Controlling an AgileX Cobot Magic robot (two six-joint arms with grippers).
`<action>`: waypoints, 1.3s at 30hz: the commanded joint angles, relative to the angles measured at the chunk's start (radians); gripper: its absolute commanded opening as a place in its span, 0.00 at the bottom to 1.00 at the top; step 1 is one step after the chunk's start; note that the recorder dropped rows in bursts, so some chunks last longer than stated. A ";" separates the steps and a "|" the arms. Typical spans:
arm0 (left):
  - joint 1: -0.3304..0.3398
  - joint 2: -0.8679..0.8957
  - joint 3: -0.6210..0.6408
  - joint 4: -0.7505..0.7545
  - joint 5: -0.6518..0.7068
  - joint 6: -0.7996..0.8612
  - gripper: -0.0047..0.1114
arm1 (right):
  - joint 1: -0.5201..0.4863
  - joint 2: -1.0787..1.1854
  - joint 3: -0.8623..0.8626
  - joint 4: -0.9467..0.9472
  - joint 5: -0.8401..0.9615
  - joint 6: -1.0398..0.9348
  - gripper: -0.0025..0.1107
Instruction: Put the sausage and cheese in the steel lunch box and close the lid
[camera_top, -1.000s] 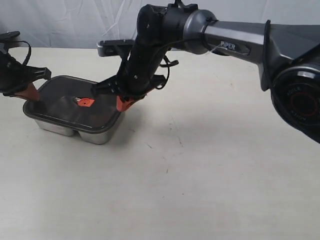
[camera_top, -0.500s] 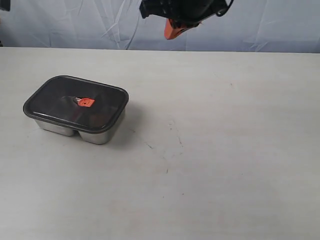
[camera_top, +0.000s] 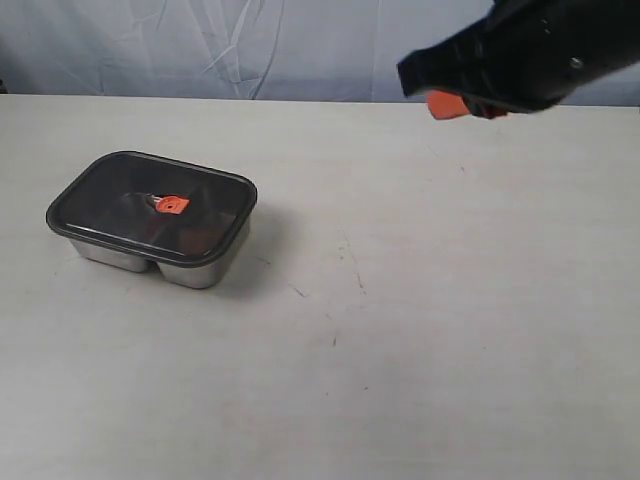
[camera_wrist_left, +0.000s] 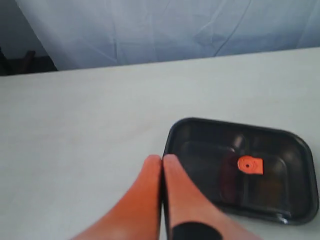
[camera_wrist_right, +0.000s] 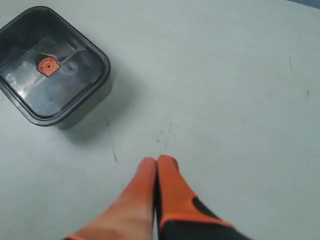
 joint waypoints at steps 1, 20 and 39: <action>-0.001 -0.047 0.020 0.025 0.115 -0.005 0.04 | -0.004 -0.137 0.154 -0.007 -0.078 0.000 0.01; -0.001 -0.057 0.020 0.025 0.128 -0.005 0.04 | -0.016 -0.239 0.191 -0.047 -0.065 0.034 0.01; -0.001 -0.057 0.020 0.025 0.128 -0.005 0.04 | -0.610 -0.878 0.855 0.002 -0.476 0.052 0.01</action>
